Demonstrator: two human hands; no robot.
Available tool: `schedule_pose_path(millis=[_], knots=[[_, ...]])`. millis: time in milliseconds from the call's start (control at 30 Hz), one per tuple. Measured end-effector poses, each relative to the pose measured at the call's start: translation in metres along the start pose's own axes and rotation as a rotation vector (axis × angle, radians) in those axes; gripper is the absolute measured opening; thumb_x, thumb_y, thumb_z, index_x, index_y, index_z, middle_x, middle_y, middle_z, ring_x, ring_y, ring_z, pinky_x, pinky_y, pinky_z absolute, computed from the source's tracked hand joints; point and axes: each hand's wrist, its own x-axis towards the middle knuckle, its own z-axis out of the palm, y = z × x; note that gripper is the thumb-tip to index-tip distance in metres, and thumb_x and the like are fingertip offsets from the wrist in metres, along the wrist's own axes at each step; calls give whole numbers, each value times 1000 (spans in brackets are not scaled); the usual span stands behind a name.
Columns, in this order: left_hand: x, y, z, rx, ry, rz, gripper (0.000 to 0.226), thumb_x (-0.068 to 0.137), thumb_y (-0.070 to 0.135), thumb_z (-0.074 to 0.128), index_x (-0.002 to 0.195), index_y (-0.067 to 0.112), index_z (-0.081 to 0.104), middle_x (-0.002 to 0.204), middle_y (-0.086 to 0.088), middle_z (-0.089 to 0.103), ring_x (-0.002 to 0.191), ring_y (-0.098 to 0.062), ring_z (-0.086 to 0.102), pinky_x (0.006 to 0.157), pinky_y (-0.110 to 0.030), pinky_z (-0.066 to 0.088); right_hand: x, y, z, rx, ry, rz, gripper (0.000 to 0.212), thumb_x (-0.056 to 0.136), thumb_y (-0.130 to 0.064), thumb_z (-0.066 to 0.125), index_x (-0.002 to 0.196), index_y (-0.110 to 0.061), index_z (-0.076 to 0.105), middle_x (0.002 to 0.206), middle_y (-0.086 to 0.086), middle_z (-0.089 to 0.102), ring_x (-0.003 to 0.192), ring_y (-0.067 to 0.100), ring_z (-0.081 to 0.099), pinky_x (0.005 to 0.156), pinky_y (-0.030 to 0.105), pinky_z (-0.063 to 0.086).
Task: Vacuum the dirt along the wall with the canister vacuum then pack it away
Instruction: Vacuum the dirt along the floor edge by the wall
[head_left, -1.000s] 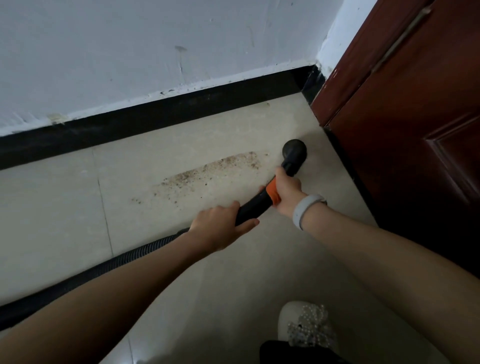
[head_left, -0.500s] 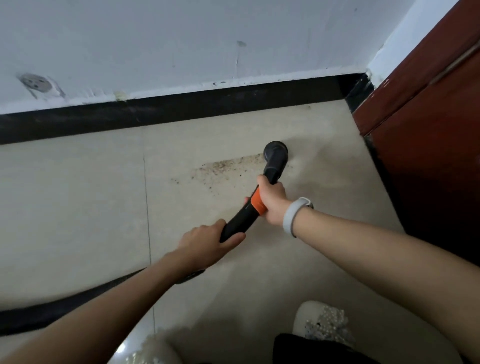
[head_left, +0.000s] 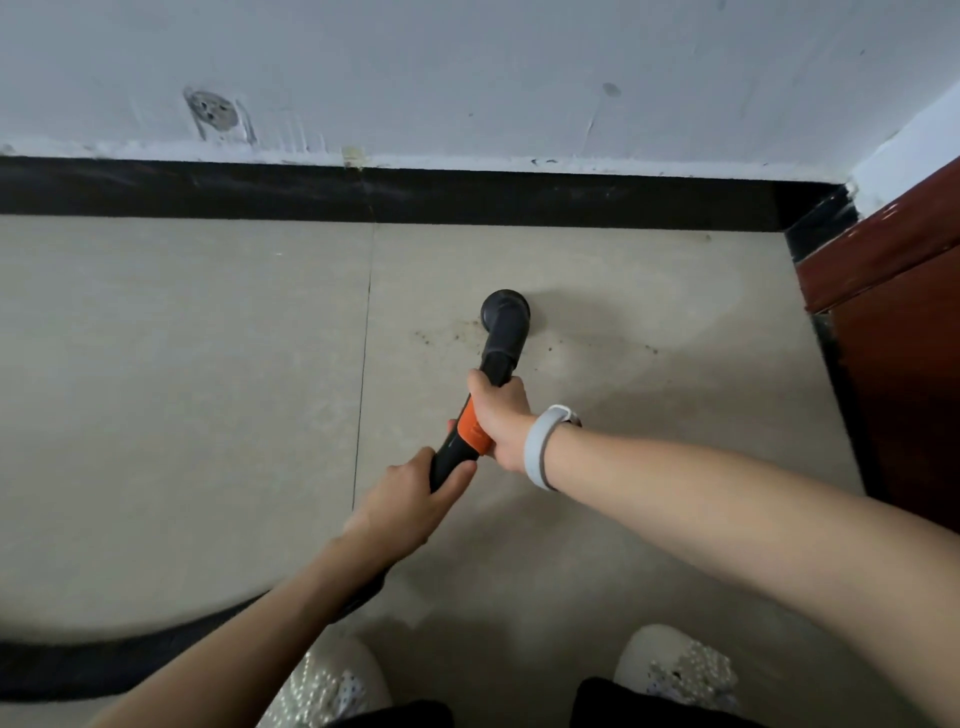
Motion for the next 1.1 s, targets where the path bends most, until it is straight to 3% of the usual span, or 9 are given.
schedule_pose_path(millis=[133, 267, 433, 500, 633, 800, 833, 1000, 1100], knots=[[4, -10, -10, -47, 86, -64, 35, 88, 56, 44, 79, 22, 45, 65, -2, 61, 48, -16, 59, 52, -31, 51, 2, -17, 24, -52, -55, -32, 46, 91, -36, 47, 126, -8, 40, 110, 12, 54, 110, 35, 57, 98, 47, 45], [34, 4, -35, -47, 119, -17, 36, 88, 57, 43, 78, 22, 43, 71, -6, 61, 53, -20, 60, 58, -36, 54, 15, -53, 31, -47, 53, -98, 49, 90, -37, 46, 128, -6, 42, 123, 16, 56, 111, 35, 57, 100, 46, 43], [52, 22, -44, 34, 57, 43, 40, 89, 59, 40, 84, 20, 45, 76, -6, 63, 62, -23, 64, 65, -39, 55, 21, -72, 12, 101, 100, -59, 34, 95, -30, 42, 121, -7, 41, 79, 6, 55, 70, 26, 64, 81, 39, 56], [43, 15, -41, 14, 34, 51, 40, 85, 62, 40, 79, 23, 44, 73, -5, 62, 61, -22, 63, 63, -39, 55, 15, -59, 12, 117, 132, -36, 35, 95, -31, 42, 121, -8, 42, 85, 6, 54, 69, 24, 64, 75, 36, 56], [17, -13, -27, -9, 2, 30, 40, 80, 65, 42, 75, 26, 45, 68, -2, 62, 59, -20, 62, 61, -38, 53, 9, -21, 20, 84, 143, -28, 40, 94, -34, 45, 124, -8, 40, 87, 4, 53, 81, 27, 66, 85, 42, 52], [32, -14, -43, -6, 74, -2, 43, 83, 63, 43, 82, 20, 51, 72, -4, 63, 63, -22, 64, 64, -38, 56, 11, -44, 35, 132, 95, -49, 35, 93, -30, 46, 119, -8, 41, 78, 2, 48, 40, 14, 59, 40, 19, 47], [36, -12, -47, 1, 88, 8, 43, 83, 64, 42, 79, 21, 49, 71, -4, 62, 61, -21, 63, 62, -36, 54, 13, -49, 35, 153, 82, -38, 34, 93, -30, 46, 119, -9, 41, 79, 3, 49, 37, 14, 57, 40, 19, 46], [41, -9, -43, 36, 70, 8, 40, 84, 64, 41, 74, 26, 42, 69, 0, 58, 61, -19, 61, 60, -33, 50, 19, -52, 30, 122, 45, -7, 31, 92, -32, 47, 114, -11, 43, 85, 4, 50, 58, 21, 62, 73, 38, 55], [46, -7, -43, 54, 96, 15, 38, 86, 64, 41, 73, 27, 39, 67, 2, 55, 57, -14, 56, 51, -27, 42, 20, -56, 30, 90, 38, -42, 30, 93, -33, 47, 113, -11, 43, 84, 4, 50, 61, 19, 62, 64, 33, 55]])
